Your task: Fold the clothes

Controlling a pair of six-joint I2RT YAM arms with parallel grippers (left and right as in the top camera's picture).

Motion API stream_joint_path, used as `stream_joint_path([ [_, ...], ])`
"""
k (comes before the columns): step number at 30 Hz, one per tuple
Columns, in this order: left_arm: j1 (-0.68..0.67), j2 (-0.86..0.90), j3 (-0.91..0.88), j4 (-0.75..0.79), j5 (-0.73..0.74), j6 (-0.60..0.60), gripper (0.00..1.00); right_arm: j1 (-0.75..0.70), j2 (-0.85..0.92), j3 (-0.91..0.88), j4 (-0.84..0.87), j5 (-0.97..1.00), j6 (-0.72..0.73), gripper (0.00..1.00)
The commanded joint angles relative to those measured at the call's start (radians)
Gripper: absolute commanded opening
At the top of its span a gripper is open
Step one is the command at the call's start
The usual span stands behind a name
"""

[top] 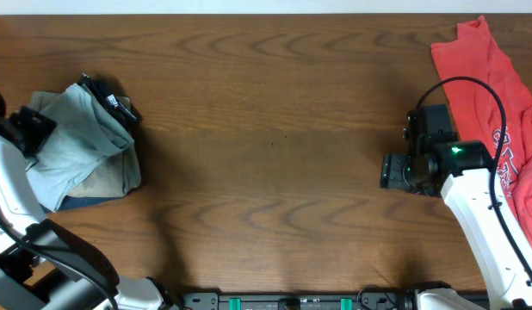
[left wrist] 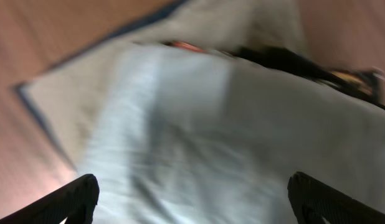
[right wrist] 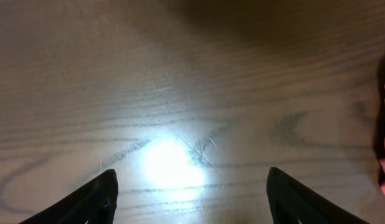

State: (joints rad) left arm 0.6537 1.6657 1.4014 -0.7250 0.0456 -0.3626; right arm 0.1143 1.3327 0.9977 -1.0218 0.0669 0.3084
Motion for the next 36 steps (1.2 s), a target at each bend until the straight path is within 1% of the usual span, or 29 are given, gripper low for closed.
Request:
stream_joint_path([
  [1, -0.076, 0.005, 0.011, -0.002, 0.134, 0.026, 0.98, -0.016, 0.005, 0.008, 0.039, -0.046, -0.01, 0.76],
  [7, -0.34, 0.006, 0.01, -0.033, 0.145, 0.126, 0.98, -0.016, 0.008, 0.008, 0.198, -0.184, -0.01, 0.81],
  [9, -0.438, 0.008, 0.01, -0.049, 0.145, 0.167, 0.98, -0.016, 0.014, 0.008, 0.246, -0.203, -0.01, 0.82],
  [12, -0.568, 0.008, 0.01, -0.113, 0.144, 0.191, 0.98, -0.018, 0.028, 0.008, 0.274, -0.204, -0.03, 0.86],
  [14, -0.639, 0.008, 0.01, -0.198, 0.145, 0.19, 0.98, -0.026, 0.039, 0.008, 0.248, -0.206, -0.037, 0.9],
  [16, -0.697, 0.008, 0.01, -0.311, 0.145, 0.19, 0.98, -0.037, 0.045, 0.008, 0.191, -0.206, -0.037, 0.99],
  [20, -0.78, 0.008, 0.005, -0.546, 0.145, 0.184, 0.98, -0.044, 0.046, 0.008, 0.051, -0.206, -0.037, 0.99],
  [22, -0.809, 0.006, -0.007, -0.622, 0.145, 0.166, 0.98, -0.044, 0.046, 0.008, -0.016, -0.206, -0.036, 0.99],
  [24, -0.835, -0.008, -0.033, -0.658, 0.145, 0.163, 0.98, -0.043, 0.043, 0.008, -0.069, -0.206, -0.036, 0.99],
  [28, -0.873, -0.093, -0.115, -0.646, 0.143, 0.154, 0.98, -0.041, -0.006, 0.002, -0.112, -0.205, -0.036, 0.99],
  [30, -0.89, -0.174, -0.174, -0.607, 0.093, 0.108, 0.98, -0.041, -0.068, -0.011, -0.097, -0.204, -0.032, 0.99],
  [33, -0.922, -0.361, -0.288, -0.505, -0.017, 0.023, 0.98, -0.041, -0.219, -0.056, -0.027, -0.195, -0.032, 0.99],
  [35, -0.949, -0.507, -0.366, -0.422, -0.035, 0.021, 0.98, -0.032, -0.342, -0.104, 0.045, -0.177, -0.032, 0.99],
  [36, -0.97, -0.608, -0.416, -0.367, -0.043, 0.028, 0.98, -0.024, -0.409, -0.134, 0.084, -0.154, -0.032, 0.99],
])
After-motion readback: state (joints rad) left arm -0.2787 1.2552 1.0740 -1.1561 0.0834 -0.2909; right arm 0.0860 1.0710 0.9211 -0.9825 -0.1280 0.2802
